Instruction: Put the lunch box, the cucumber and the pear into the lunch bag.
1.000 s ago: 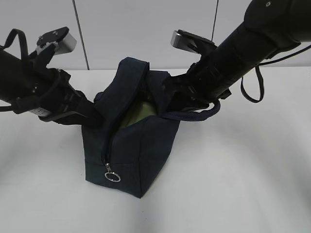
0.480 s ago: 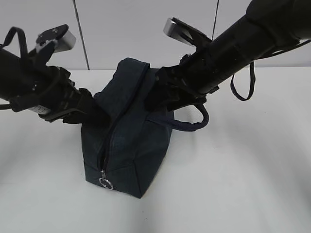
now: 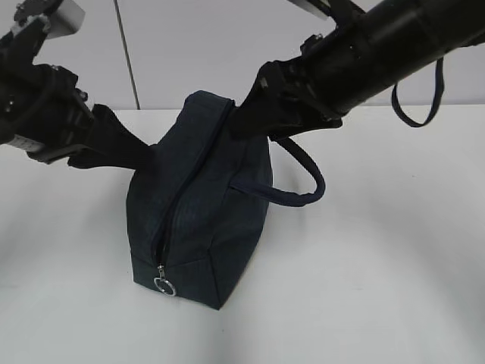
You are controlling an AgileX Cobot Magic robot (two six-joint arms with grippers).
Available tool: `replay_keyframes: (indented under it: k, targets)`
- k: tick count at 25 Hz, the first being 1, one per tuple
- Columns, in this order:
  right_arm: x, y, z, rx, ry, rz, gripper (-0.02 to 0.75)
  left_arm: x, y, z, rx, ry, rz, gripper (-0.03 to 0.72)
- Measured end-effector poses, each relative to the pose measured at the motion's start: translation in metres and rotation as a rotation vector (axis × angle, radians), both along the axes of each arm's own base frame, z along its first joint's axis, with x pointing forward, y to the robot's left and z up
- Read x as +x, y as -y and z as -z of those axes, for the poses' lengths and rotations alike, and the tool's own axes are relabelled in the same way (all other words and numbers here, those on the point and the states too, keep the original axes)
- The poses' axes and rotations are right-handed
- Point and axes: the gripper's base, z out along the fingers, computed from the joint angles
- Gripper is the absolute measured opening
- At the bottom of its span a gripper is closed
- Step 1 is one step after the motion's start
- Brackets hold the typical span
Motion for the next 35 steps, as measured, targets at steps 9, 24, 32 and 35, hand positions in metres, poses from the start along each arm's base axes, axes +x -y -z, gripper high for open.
replay_keyframes:
  k: [9,24,32,35]
  targets:
    - [-0.068,-0.010,-0.017,0.020,0.284,-0.034,0.396,-0.014,-0.005,-0.018,0.005,0.058,0.007,0.263]
    - [-0.060,-0.012,-0.025,0.112,0.361,0.051,0.240,-0.021,0.002,-0.024,-0.053,0.073,0.036,0.246]
    - [-0.096,-0.034,0.032,0.004,0.339,-0.030,0.240,-0.077,0.005,0.004,0.006,0.348,0.038,0.238]
    - [-0.112,-0.042,0.050,-0.048,0.427,0.019,0.240,-0.088,-0.003,0.016,0.009,0.380,0.005,0.238]
